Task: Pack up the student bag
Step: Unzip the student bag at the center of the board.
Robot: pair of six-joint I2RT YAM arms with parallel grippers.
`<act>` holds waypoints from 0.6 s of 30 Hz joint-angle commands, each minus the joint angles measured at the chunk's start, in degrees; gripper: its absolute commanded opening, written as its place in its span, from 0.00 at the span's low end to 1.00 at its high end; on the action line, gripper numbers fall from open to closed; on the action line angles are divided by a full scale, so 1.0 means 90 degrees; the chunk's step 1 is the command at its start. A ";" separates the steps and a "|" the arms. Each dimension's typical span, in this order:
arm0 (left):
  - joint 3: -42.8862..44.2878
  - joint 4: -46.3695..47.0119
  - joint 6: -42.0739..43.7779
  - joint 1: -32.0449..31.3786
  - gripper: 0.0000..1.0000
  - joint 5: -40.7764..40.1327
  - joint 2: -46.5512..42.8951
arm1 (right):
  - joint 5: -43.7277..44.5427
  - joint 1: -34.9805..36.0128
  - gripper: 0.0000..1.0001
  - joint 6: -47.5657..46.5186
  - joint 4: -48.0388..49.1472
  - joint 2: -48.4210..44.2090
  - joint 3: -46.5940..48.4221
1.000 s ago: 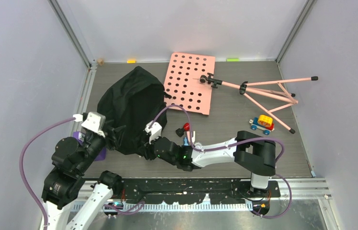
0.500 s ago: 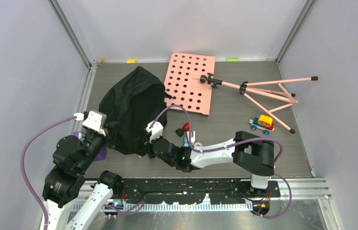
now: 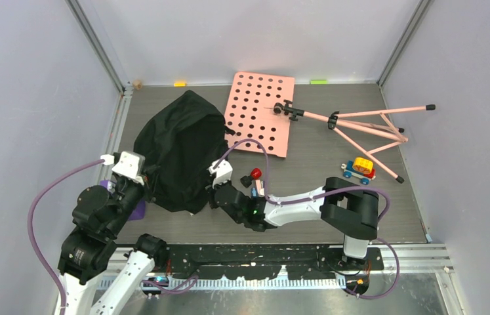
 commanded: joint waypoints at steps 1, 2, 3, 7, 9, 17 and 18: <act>0.0116 0.0196 0.0148 0.0024 0.00 -0.0275 -0.0005 | 0.0449 -0.0341 0.00 0.0082 -0.0004 -0.0336 -0.0167; 0.0116 0.0199 0.0152 0.0027 0.00 -0.0275 -0.0004 | 0.0421 -0.0449 0.00 0.0086 -0.0018 -0.0350 -0.0177; 0.0117 0.0217 0.0153 0.0023 0.00 -0.0275 0.0005 | 0.0410 -0.0501 0.00 0.0097 -0.0037 -0.0359 -0.0190; 0.0113 0.0257 0.0208 0.0023 0.00 -0.0266 0.0039 | 0.0354 -0.0927 0.00 0.0079 -0.0137 -0.0388 -0.0210; 0.0118 0.0260 0.0244 0.0025 0.00 -0.0266 0.0062 | 0.0329 -0.1119 0.00 0.0065 -0.0168 -0.0396 -0.0236; 0.0136 0.0288 0.0337 0.0021 0.00 -0.0292 0.0109 | 0.0105 -0.1847 0.00 -0.0023 -0.0214 -0.0397 -0.0254; 0.0137 0.0289 0.0354 0.0026 0.00 -0.0295 0.0113 | 0.0095 -0.1893 0.00 -0.0040 -0.0218 -0.0386 -0.0244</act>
